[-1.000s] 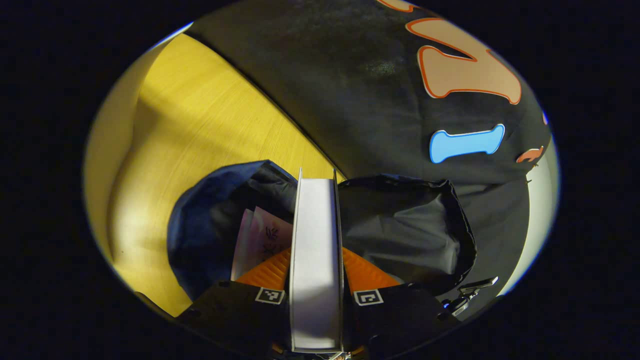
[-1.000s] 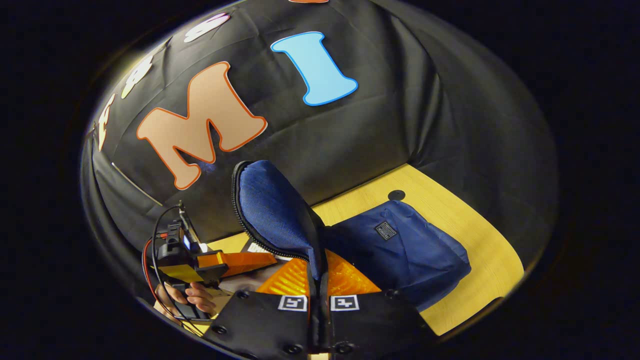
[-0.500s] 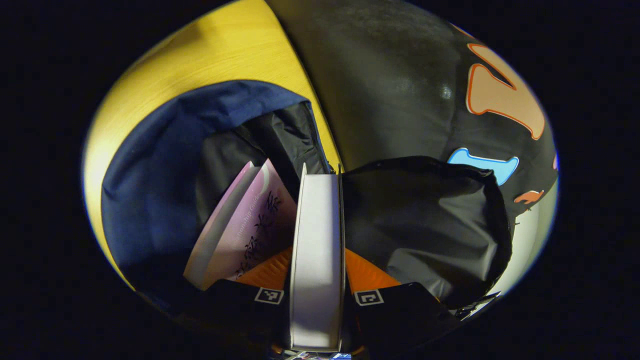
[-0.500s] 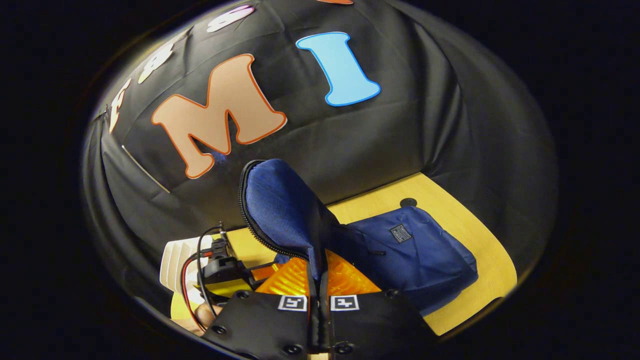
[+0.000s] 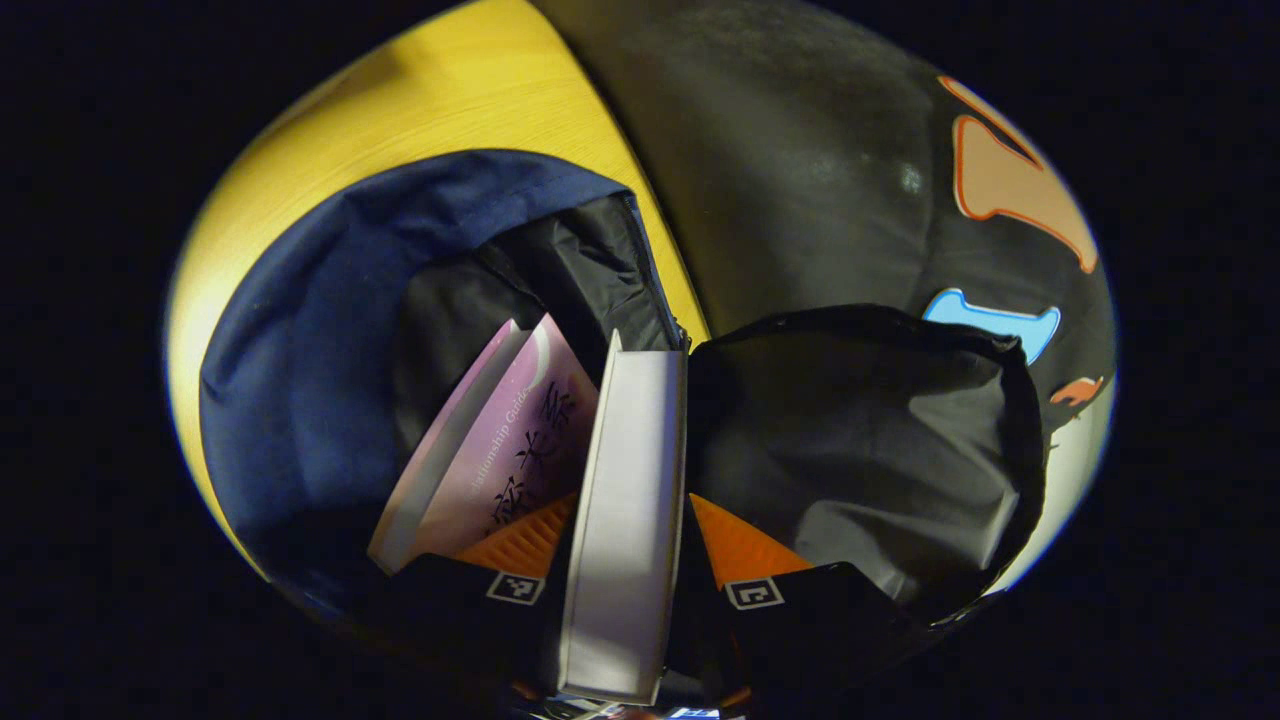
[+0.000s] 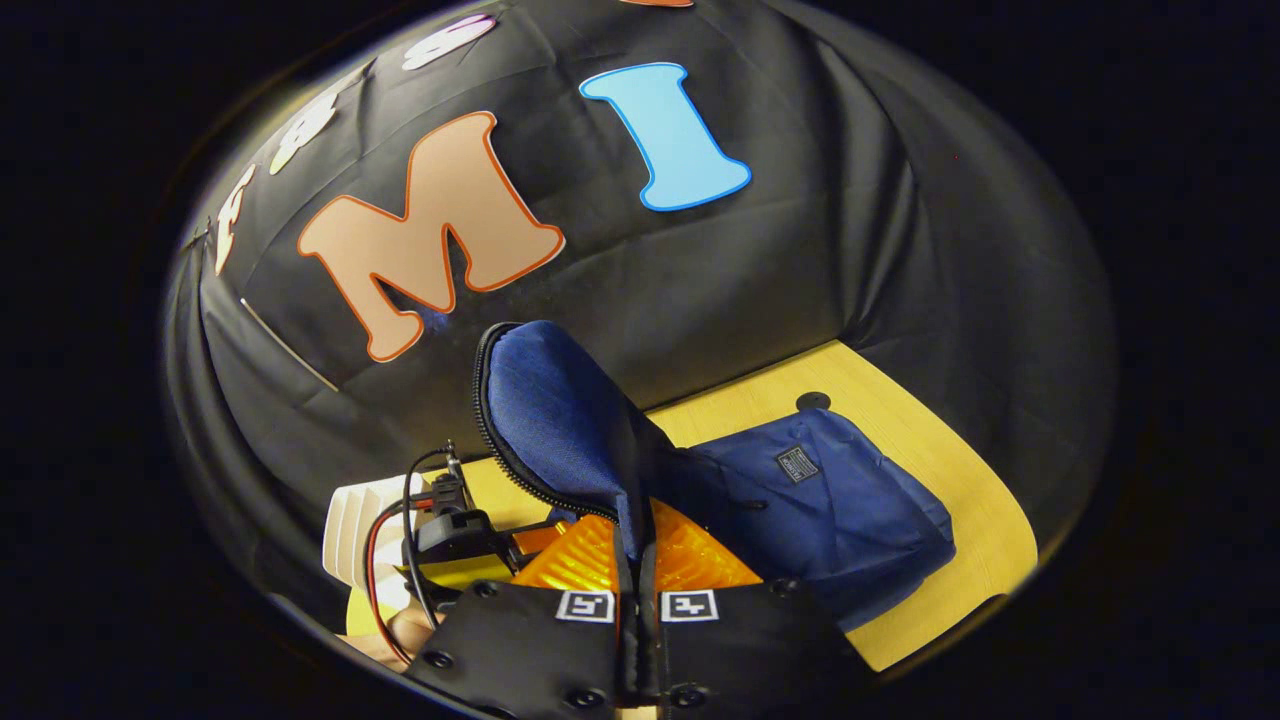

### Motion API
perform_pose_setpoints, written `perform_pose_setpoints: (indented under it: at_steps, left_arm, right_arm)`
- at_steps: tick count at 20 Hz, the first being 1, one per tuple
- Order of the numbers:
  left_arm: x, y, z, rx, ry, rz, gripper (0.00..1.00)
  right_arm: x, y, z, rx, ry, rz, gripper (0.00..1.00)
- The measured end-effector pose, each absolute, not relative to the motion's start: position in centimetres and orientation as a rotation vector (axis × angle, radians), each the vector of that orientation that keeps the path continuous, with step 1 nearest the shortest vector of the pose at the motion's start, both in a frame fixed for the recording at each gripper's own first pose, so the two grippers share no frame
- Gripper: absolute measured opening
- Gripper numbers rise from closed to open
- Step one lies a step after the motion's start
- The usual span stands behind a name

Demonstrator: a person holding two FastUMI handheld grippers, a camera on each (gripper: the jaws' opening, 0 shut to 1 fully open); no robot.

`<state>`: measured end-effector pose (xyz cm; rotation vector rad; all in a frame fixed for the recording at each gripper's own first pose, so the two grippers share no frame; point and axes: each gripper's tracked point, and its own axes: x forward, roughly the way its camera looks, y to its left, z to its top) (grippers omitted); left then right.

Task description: Open the schoolbag, grab two books from the bookshelf and put them into the schoolbag.

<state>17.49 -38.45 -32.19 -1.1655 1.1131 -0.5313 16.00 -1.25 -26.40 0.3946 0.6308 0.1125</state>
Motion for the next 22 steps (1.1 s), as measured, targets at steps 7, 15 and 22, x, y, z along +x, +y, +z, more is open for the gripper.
perform_pose_setpoints:
  at_steps: [7, 15, 22]
  left_arm:
    - [17.9, -34.0, -31.7, -0.623, 1.024, -0.53, 0.8]
    - [20.2, -26.9, -25.9, -0.362, 0.744, -0.47, 0.93]
    - [18.7, -17.8, -19.8, -0.264, 0.56, -0.366, 0.97]
  right_arm:
    - [15.5, -1.1, -27.0, 0.379, 0.638, 0.107, 0.04]
    - [14.7, -0.8, -27.4, 0.36, 0.64, 0.104, 0.04]
    - [13.5, 0.0, -27.5, 0.308, 0.639, 0.126, 0.06]
